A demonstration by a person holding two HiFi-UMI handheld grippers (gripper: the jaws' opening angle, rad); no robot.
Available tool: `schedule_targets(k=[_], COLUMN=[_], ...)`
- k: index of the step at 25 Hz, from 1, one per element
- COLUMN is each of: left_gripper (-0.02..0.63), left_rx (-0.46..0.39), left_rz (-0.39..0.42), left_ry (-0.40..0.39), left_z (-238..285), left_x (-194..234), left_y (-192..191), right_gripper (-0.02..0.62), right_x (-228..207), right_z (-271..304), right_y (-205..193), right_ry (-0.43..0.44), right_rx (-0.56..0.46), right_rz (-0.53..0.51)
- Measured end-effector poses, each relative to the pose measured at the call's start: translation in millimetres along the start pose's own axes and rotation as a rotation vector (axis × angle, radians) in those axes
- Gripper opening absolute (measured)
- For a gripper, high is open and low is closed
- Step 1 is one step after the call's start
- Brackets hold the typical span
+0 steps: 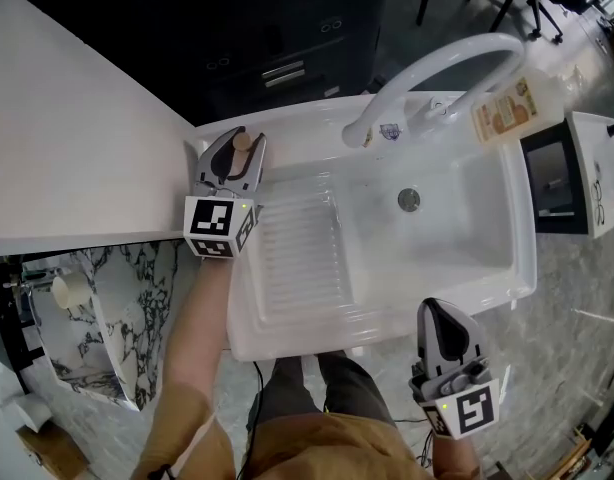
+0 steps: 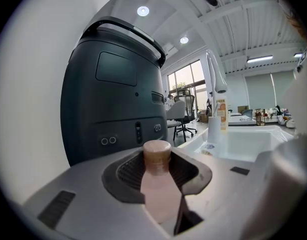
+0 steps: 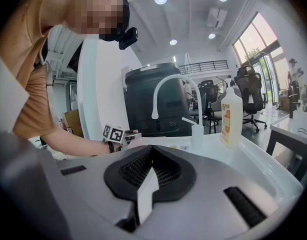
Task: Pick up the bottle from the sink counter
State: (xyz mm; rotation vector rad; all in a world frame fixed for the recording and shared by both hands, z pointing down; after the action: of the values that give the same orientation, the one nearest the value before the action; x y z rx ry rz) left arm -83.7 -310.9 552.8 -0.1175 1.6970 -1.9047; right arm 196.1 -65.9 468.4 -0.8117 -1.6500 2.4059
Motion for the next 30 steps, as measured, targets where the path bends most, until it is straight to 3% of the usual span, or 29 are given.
schedule_targets(k=[30], left_gripper=[0.132], left_rx=[-0.057], left_rz=[0.022], left_ry=[0.013], left_z=[-78.3], left_x=[0.0], left_y=[91.2], right_gripper=[0.0], right_x=[41.1], right_z=[-12.1], right_y=[37.6], right_ry=[0.056], right_rx=[-0.065], right_rz=[-0.047])
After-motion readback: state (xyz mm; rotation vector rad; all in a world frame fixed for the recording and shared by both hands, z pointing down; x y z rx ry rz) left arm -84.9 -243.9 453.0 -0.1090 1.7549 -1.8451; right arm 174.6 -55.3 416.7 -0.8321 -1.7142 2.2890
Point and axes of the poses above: the fingertips, and each gripper's own axes: z forward along the fingers, x to its left, y out of its top, the point moved 4 cm from there along -z, backward along the fingers, and after that the axes turned 13 degrees about z, right-handed, at the moved point
